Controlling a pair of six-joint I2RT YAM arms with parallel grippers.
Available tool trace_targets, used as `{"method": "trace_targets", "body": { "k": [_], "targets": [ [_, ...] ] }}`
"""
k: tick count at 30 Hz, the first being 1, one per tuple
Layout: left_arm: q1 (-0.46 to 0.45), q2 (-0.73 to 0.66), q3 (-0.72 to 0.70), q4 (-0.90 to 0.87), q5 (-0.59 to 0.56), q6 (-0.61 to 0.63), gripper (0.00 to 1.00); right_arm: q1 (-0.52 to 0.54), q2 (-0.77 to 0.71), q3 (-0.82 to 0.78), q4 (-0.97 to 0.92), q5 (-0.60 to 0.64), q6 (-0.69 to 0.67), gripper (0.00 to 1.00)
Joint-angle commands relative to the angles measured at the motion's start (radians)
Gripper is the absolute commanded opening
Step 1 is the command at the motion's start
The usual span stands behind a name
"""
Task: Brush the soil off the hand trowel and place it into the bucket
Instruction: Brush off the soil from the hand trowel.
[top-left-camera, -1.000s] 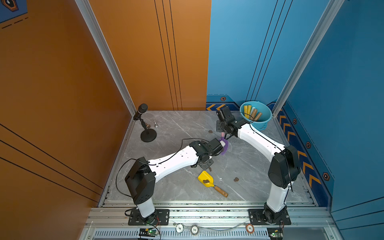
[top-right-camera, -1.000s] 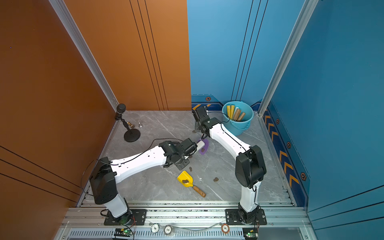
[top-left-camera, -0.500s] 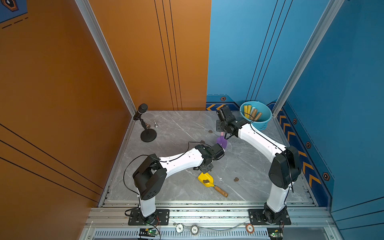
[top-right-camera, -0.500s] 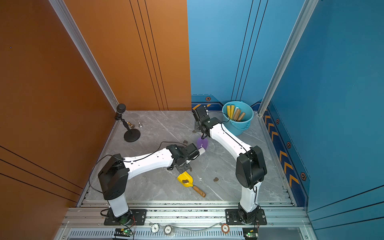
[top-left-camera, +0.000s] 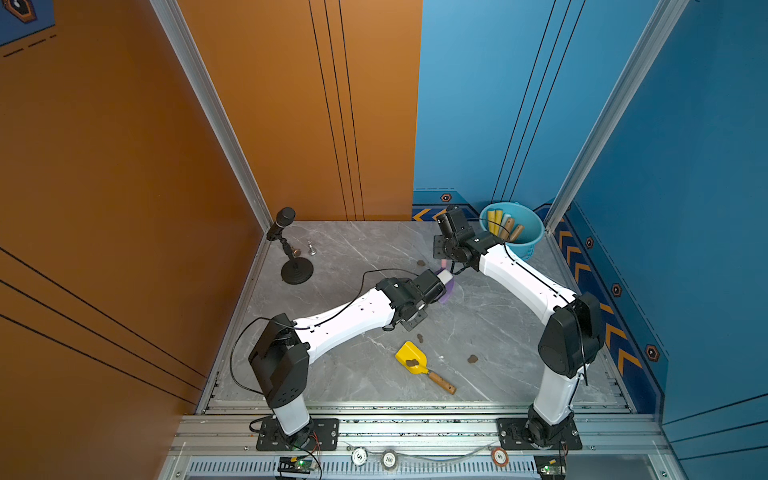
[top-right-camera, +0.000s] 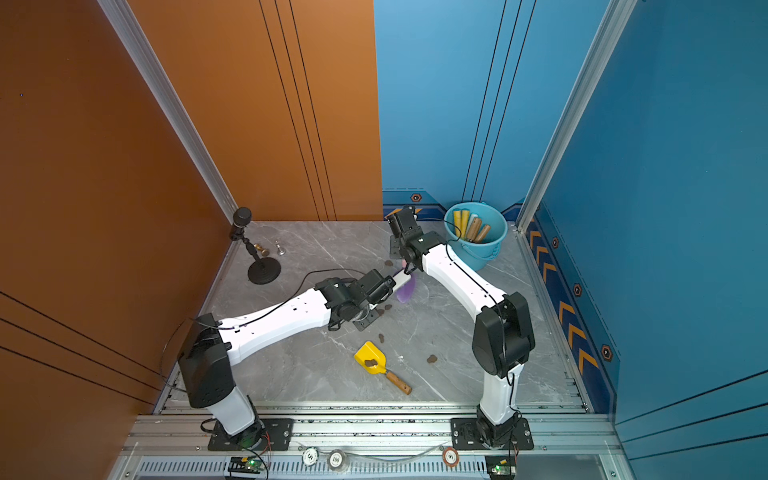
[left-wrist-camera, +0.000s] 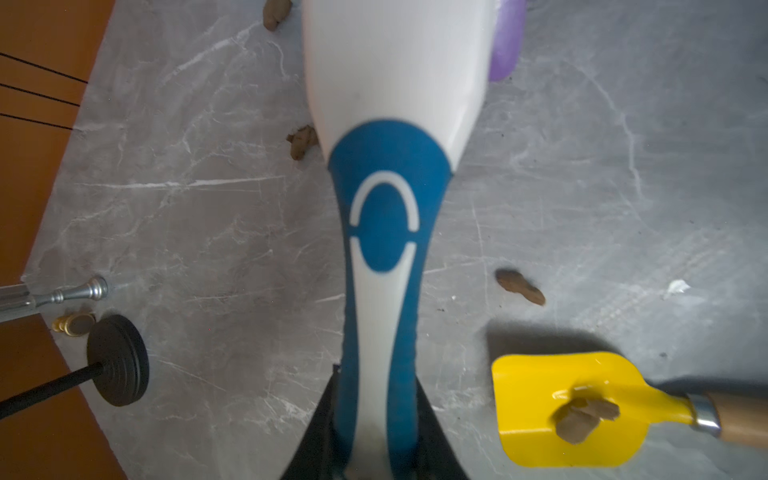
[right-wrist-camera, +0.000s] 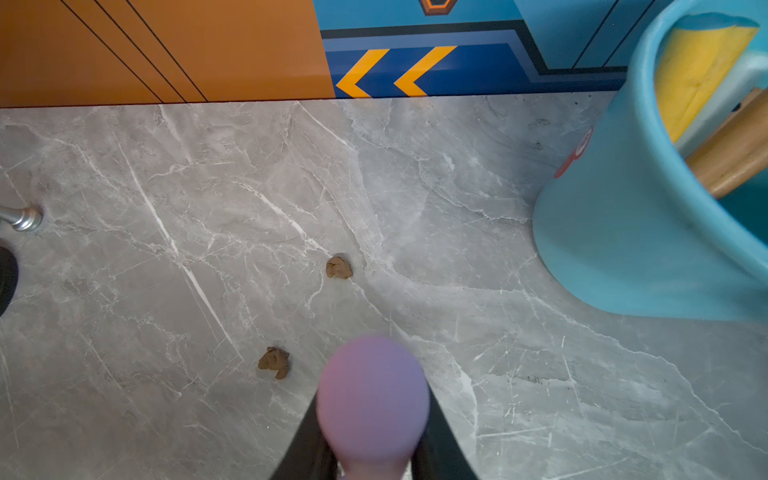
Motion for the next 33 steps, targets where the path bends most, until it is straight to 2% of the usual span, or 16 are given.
{"method": "trace_targets", "body": {
  "k": [1,9,13,17,18,20,22,25,29,33],
  "targets": [
    [0.012,0.072,0.007,0.045,-0.045,0.057,0.00,-0.004,-0.067,0.024,-0.019,-0.038,-0.017,0.13],
    [-0.056,0.090,-0.111,0.057,-0.029,-0.002,0.00,-0.072,-0.095,0.036,0.000,-0.157,0.021,0.13],
    [-0.072,0.019,-0.146,0.050,0.026,-0.079,0.00,-0.097,-0.096,0.055,0.007,-0.186,-0.007,0.13],
    [-0.028,-0.112,-0.140,0.019,0.137,-0.160,0.00,-0.106,-0.123,0.030,0.080,-0.221,-0.077,0.13],
    [0.010,-0.150,-0.139,0.011,0.215,-0.184,0.00,-0.108,-0.140,-0.003,0.135,-0.250,-0.109,0.13],
    [0.115,-0.214,-0.136,-0.012,0.448,-0.218,0.00,-0.118,-0.176,-0.085,0.272,-0.358,-0.169,0.14],
    [0.252,-0.256,-0.154,-0.015,0.752,-0.258,0.00,-0.143,-0.207,-0.162,0.403,-0.504,-0.231,0.14],
    [0.410,-0.284,-0.166,-0.016,1.025,-0.328,0.00,-0.164,-0.234,-0.206,0.493,-0.661,-0.297,0.11],
    [0.547,-0.298,-0.130,-0.016,1.225,-0.386,0.00,-0.172,-0.273,-0.236,0.570,-0.812,-0.356,0.11],
    [0.599,-0.282,-0.074,-0.016,1.376,-0.389,0.00,-0.177,-0.282,-0.236,0.644,-0.919,-0.309,0.12]
  ]
}}
